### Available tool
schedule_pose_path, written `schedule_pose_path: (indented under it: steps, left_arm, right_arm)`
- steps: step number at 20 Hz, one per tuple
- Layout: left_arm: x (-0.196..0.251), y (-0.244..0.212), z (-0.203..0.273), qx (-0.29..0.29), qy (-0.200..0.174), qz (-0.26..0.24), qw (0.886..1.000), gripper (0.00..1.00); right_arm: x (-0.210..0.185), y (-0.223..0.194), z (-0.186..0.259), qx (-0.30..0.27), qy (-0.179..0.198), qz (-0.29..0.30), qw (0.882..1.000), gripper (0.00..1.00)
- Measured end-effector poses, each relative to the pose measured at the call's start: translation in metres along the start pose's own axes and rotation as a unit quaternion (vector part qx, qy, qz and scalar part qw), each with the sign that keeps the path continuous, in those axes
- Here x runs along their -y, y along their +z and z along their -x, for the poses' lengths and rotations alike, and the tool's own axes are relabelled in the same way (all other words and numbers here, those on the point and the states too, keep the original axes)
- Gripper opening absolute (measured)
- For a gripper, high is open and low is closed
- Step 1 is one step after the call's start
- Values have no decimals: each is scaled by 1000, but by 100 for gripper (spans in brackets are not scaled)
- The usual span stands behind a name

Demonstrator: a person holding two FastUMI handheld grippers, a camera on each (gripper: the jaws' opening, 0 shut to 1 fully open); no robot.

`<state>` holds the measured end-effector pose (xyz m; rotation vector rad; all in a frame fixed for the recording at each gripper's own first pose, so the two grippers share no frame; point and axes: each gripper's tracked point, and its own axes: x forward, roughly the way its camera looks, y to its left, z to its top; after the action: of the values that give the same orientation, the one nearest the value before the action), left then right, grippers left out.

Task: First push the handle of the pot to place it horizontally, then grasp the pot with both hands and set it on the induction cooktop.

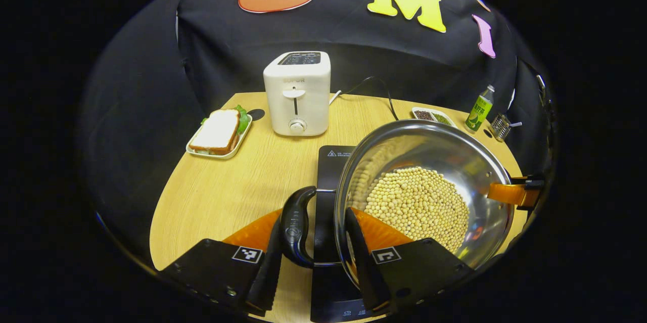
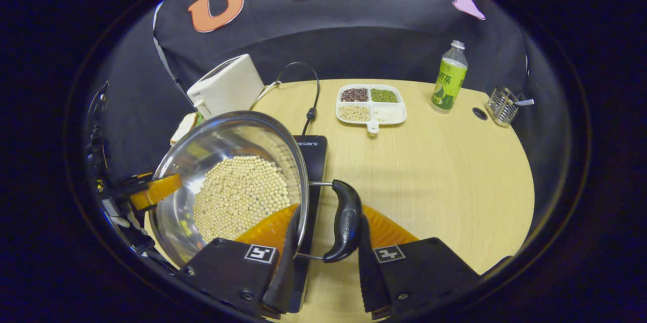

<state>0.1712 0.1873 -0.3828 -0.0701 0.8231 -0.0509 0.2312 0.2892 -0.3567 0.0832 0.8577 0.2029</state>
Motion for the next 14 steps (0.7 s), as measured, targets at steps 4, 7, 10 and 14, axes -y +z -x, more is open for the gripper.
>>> schedule_pose_path:
  steps: [4, 7, 10, 14]
  left_arm:
    - [0, 2, -1, 10, -2, -11, 1000, 53]
    - [-1, 3, -1, 19, 3, -23, 1000, 65]
    - [-1, 5, -1, 21, 6, -24, 999, 67]
    - [-1, 7, -2, 26, 0, -24, 999, 66]
  right_arm:
    - [0, 1, 0, 22, 0, -5, 1000, 57]
    - [0, 3, 0, 40, 4, -12, 999, 58]
    - [0, 4, 0, 49, 4, -15, 999, 58]
    - [0, 5, 2, 66, 7, -28, 997, 62]
